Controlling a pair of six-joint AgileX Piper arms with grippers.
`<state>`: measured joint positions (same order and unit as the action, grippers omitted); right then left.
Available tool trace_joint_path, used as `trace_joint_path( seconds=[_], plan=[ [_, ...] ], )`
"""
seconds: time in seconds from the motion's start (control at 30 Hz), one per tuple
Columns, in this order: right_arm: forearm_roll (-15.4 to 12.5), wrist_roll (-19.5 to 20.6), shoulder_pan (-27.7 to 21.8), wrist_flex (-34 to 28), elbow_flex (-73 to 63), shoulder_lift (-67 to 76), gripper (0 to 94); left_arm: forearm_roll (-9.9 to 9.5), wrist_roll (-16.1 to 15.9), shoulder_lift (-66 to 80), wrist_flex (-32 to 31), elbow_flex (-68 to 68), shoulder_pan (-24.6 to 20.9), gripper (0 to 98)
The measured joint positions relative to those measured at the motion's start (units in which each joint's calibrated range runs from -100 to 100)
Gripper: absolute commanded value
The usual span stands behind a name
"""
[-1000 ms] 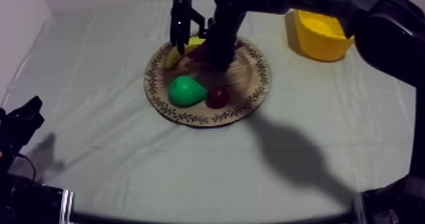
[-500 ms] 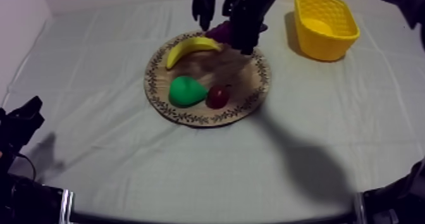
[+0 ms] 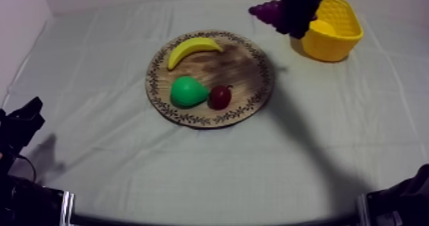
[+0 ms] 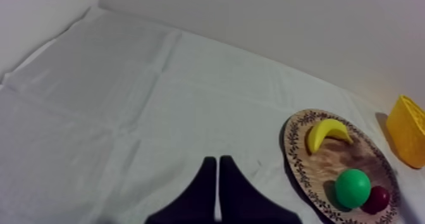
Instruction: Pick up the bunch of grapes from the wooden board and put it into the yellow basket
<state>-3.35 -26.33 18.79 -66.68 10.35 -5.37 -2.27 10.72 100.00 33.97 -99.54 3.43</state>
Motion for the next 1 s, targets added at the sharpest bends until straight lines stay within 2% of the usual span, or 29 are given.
trace_joint_path(
  seconds=[0.47, 0.7, 1.0],
  plan=[
    [-7.09, 4.05, -11.92, -3.44, 6.85, 14.19, 32.7, 0.0, 0.0, 0.0, 0.0, 0.0, 0.0, 0.0],
    [-7.24, 7.32, -16.89, -2.98, 9.28, 16.89, 33.0, 0.0, 0.0, 0.0, 0.0, 0.0, 0.0, 0.0],
    [-8.12, 9.71, -18.68, 0.35, 8.27, 16.28, 32.1, 0.0, 0.0, 0.0, 0.0, 0.0, 0.0, 0.0]
  ],
)
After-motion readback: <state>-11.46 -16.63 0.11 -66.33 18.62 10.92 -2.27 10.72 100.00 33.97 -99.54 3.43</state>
